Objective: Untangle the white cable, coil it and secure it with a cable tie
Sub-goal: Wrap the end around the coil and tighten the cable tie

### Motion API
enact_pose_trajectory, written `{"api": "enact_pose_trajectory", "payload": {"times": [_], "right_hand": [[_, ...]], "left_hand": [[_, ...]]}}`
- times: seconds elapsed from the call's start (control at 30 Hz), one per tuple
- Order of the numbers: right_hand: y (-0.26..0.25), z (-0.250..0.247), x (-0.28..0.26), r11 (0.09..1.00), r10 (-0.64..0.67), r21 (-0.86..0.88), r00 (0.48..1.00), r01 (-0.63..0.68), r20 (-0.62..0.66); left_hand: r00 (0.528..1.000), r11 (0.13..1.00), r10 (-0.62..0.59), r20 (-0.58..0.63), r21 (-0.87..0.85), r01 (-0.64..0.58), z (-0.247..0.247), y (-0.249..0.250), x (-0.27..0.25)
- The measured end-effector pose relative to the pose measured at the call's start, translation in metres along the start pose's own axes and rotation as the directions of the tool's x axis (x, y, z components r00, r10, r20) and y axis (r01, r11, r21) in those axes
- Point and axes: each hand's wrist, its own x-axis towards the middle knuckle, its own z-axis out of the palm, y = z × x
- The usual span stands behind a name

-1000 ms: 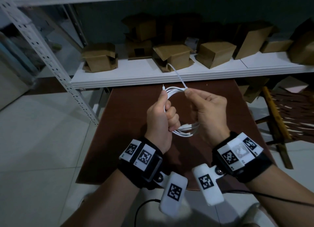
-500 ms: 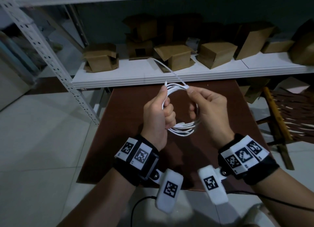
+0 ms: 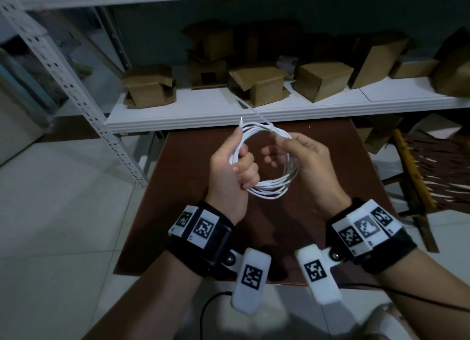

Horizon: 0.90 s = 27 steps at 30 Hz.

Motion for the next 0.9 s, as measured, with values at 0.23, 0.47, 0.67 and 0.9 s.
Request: {"api": "enact_pose_trajectory", "payload": {"times": [0.23, 0.47, 0.67, 0.9], "right_hand": [[0.015, -0.001, 0.002, 0.963, 0.163, -0.223, 0.985, -0.149, 0.047], [0.025, -0.009, 0.009, 0.928, 0.117, -0.358, 0.993, -0.105, 0.012], [0.027, -0.015, 0.013, 0.876, 0.130, -0.465, 0.991, -0.127, -0.025], [0.016, -0.007, 0.005, 0.899, 0.349, -0.271, 0.937, -0.344, -0.031]], "left_hand": [[0.996, 0.999, 0.018, -0.091, -0.029, -0.020, -0.002, -0.001, 0.005], [0.995, 0.996, 0.054, -0.084, 0.073, -0.048, -0.004, -0.011, 0.010], [0.997, 0.999, 0.041, -0.070, 0.036, -0.039, -0.002, -0.017, 0.009], [0.997, 0.995, 0.053, -0.064, -0.085, -0.059, -0.002, -0.013, 0.012]]}}
